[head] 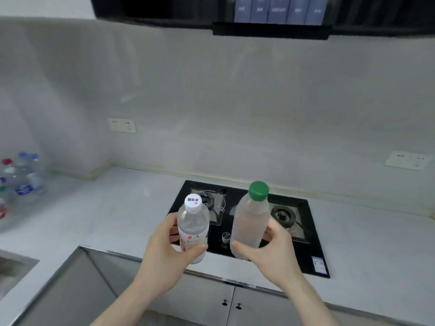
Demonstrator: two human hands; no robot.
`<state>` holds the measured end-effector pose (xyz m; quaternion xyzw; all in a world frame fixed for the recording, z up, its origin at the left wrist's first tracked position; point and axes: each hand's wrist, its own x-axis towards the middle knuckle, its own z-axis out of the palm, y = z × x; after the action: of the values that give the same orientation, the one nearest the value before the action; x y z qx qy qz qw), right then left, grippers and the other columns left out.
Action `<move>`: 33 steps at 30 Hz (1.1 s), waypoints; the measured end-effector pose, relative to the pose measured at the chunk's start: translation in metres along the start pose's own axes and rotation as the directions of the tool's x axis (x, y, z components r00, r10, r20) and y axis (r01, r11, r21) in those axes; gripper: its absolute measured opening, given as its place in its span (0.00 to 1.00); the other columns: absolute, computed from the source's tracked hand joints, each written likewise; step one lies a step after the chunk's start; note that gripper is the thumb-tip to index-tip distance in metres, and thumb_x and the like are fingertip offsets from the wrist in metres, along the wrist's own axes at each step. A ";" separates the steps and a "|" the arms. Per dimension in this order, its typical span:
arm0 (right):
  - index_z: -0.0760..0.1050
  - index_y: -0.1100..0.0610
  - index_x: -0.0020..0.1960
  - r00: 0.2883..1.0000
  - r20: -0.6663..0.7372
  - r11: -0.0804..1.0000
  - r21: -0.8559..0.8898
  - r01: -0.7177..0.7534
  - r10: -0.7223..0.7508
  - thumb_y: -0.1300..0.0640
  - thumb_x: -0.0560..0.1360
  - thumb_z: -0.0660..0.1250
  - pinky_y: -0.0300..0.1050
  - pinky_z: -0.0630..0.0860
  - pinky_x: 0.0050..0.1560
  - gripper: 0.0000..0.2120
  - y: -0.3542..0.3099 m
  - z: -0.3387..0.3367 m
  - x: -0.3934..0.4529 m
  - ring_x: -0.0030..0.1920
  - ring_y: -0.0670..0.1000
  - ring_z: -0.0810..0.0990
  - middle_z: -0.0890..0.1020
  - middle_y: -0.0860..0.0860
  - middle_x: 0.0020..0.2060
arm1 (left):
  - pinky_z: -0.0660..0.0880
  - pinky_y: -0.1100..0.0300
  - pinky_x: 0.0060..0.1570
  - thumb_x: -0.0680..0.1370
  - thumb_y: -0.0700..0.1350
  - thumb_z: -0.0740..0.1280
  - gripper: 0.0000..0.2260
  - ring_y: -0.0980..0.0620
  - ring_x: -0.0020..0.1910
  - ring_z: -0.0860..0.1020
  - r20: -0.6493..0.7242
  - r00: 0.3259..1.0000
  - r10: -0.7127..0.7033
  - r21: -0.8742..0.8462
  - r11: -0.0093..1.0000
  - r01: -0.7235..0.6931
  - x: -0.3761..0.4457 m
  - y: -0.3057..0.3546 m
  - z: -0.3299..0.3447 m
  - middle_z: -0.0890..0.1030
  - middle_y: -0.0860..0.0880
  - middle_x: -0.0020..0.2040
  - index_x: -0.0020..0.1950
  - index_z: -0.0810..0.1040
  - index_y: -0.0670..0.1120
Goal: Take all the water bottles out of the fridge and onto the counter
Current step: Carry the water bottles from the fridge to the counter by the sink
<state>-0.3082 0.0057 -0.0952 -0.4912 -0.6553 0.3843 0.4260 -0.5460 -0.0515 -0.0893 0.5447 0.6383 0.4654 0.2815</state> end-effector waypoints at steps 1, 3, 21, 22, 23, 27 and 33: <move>0.80 0.41 0.58 0.999 0.038 1.000 0.001 0.014 -0.014 0.51 0.62 0.87 0.44 0.81 0.53 0.28 -0.001 0.011 0.012 0.54 0.42 0.84 0.86 0.40 0.52 | 0.77 0.60 0.54 0.68 0.47 0.83 0.24 0.60 0.52 0.81 -0.038 0.999 -0.017 0.014 1.000 0.018 0.004 -0.006 -0.009 0.84 0.61 0.51 0.57 0.77 0.59; 0.79 0.40 0.59 0.994 0.104 0.999 0.007 0.039 -0.039 0.49 0.62 0.87 0.45 0.82 0.54 0.29 -0.001 0.031 0.035 0.56 0.42 0.83 0.86 0.39 0.54 | 0.76 0.62 0.53 0.67 0.48 0.83 0.23 0.61 0.51 0.81 -0.100 0.993 -0.057 0.025 0.998 0.060 0.014 -0.016 -0.024 0.84 0.62 0.50 0.57 0.77 0.59; 0.80 0.38 0.54 0.806 0.582 0.992 0.119 0.048 -0.109 0.54 0.65 0.85 0.56 0.85 0.55 0.24 0.021 0.174 0.215 0.51 0.47 0.86 0.87 0.44 0.49 | 0.76 0.62 0.49 0.69 0.48 0.82 0.19 0.59 0.49 0.82 -0.497 0.805 -0.325 -0.016 0.930 0.367 0.094 -0.082 -0.086 0.85 0.59 0.48 0.55 0.77 0.56; 0.80 0.40 0.54 0.784 0.609 0.991 0.120 0.058 -0.120 0.55 0.65 0.85 0.56 0.85 0.55 0.23 0.018 0.189 0.220 0.52 0.47 0.86 0.87 0.45 0.49 | 0.77 0.61 0.49 0.69 0.48 0.81 0.19 0.59 0.49 0.82 -0.519 0.786 -0.337 -0.025 0.925 0.380 0.092 -0.086 -0.093 0.85 0.58 0.48 0.55 0.77 0.56; 0.81 0.42 0.55 0.765 0.631 0.990 0.122 0.066 -0.129 0.54 0.65 0.85 0.56 0.84 0.55 0.23 0.015 0.202 0.224 0.52 0.48 0.86 0.87 0.46 0.50 | 0.77 0.61 0.49 0.70 0.48 0.81 0.19 0.59 0.48 0.82 -0.544 0.767 -0.341 -0.027 0.920 0.391 0.090 -0.089 -0.100 0.85 0.58 0.48 0.55 0.77 0.56; 0.81 0.47 0.53 0.696 0.704 0.989 0.127 0.078 -0.145 0.55 0.65 0.84 0.54 0.84 0.53 0.20 0.002 0.255 0.234 0.51 0.48 0.86 0.86 0.48 0.48 | 0.75 0.67 0.45 0.70 0.46 0.81 0.19 0.60 0.49 0.81 -0.624 0.697 -0.354 -0.052 0.908 0.415 0.086 -0.101 -0.131 0.85 0.59 0.47 0.55 0.76 0.58; 0.81 0.49 0.51 0.637 0.752 0.986 0.135 0.100 -0.168 0.55 0.65 0.84 0.45 0.82 0.50 0.18 -0.015 0.333 0.238 0.49 0.48 0.85 0.86 0.47 0.45 | 0.78 0.63 0.45 0.69 0.43 0.81 0.21 0.59 0.47 0.82 -0.660 0.638 -0.396 -0.092 0.886 0.454 0.085 -0.142 -0.190 0.84 0.59 0.46 0.55 0.77 0.57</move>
<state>-0.6615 0.2050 -0.1518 -0.2171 -0.7919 0.5483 0.1584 -0.7930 -0.0212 -0.1274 0.1891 0.8241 0.5214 0.1152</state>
